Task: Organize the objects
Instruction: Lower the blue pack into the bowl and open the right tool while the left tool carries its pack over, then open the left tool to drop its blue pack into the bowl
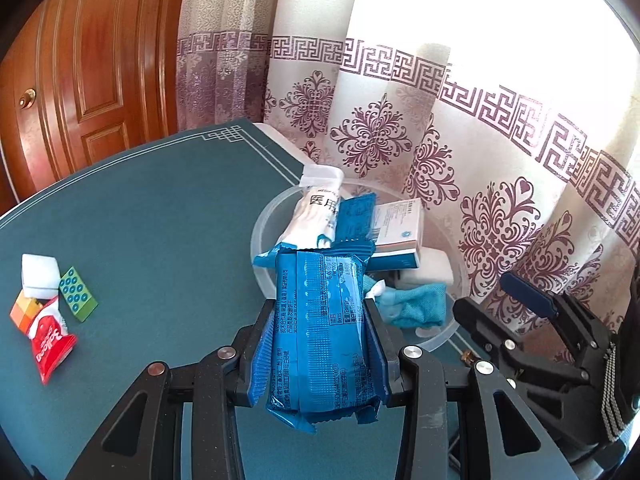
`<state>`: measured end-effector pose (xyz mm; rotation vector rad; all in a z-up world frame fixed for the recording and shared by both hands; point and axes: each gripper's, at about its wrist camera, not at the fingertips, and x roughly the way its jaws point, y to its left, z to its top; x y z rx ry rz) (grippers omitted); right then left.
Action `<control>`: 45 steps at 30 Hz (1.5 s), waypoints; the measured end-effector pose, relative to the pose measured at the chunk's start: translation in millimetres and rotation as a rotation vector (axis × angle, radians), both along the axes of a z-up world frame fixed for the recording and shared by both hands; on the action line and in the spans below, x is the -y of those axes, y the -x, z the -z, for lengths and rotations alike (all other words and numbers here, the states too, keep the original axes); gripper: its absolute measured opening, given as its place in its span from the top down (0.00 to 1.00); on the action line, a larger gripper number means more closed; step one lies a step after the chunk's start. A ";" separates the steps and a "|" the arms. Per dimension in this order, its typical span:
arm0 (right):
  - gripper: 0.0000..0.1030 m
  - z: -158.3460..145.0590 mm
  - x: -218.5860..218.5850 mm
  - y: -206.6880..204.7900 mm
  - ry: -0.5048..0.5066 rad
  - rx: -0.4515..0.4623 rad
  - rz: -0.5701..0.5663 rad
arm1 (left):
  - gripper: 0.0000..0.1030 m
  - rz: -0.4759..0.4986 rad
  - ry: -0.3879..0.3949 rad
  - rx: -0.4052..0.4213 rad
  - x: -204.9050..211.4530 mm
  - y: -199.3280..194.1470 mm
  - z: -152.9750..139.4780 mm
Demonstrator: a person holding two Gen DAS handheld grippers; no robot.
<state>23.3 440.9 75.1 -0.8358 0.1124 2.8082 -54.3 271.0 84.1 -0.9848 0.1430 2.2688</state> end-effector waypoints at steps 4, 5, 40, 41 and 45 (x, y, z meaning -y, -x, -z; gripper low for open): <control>0.34 2.1 -5.0 -0.6 0.020 -0.002 0.009 | 0.58 0.037 -0.003 -0.006 -19.3 5.0 0.5; 0.34 2.9 -5.7 -0.6 0.025 0.000 0.011 | 0.58 0.046 -0.003 -0.006 -23.7 7.0 1.1; 0.34 14.8 -13.5 1.8 0.066 0.015 0.034 | 0.20 -0.010 0.021 -0.029 -6.8 11.6 27.6; 0.34 14.5 -13.9 2.1 0.067 0.015 0.035 | 0.20 -0.022 0.026 -0.039 -5.9 14.3 27.7; 0.34 15.3 -14.3 2.7 0.070 0.018 0.036 | 0.20 -0.071 0.031 -0.065 -3.3 28.7 29.0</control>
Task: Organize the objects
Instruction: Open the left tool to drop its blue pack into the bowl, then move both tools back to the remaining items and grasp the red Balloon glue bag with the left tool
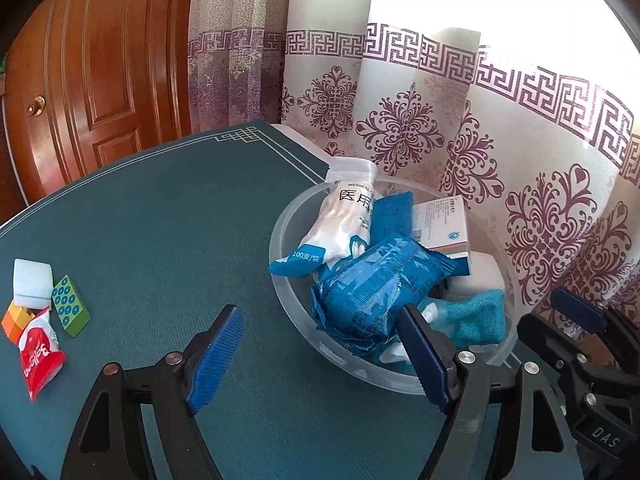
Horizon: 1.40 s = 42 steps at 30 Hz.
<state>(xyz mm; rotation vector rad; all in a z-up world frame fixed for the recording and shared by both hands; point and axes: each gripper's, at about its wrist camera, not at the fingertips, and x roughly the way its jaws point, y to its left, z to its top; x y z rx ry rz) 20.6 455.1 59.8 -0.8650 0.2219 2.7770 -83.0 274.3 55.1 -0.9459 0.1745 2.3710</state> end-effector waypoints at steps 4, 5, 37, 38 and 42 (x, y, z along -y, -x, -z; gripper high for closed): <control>0.34 0.8 1.6 0.5 -0.002 0.003 0.000 | 0.20 -0.024 0.014 0.006 -3.7 10.8 5.2; 0.34 0.6 2.0 0.5 -0.002 0.003 0.000 | 0.20 -0.026 0.022 0.008 -4.5 12.1 6.4; 0.32 1.2 36.9 -4.4 0.043 0.023 -0.066 | 0.01 -0.165 0.021 -0.011 66.3 -4.6 -1.6; 0.32 1.1 39.5 -4.1 0.043 0.024 -0.070 | 0.01 -0.177 0.021 -0.013 71.2 -3.6 -1.7; 0.32 1.1 50.7 -2.6 0.044 0.031 -0.094 | 0.01 -0.227 0.017 -0.010 92.7 2.4 -2.1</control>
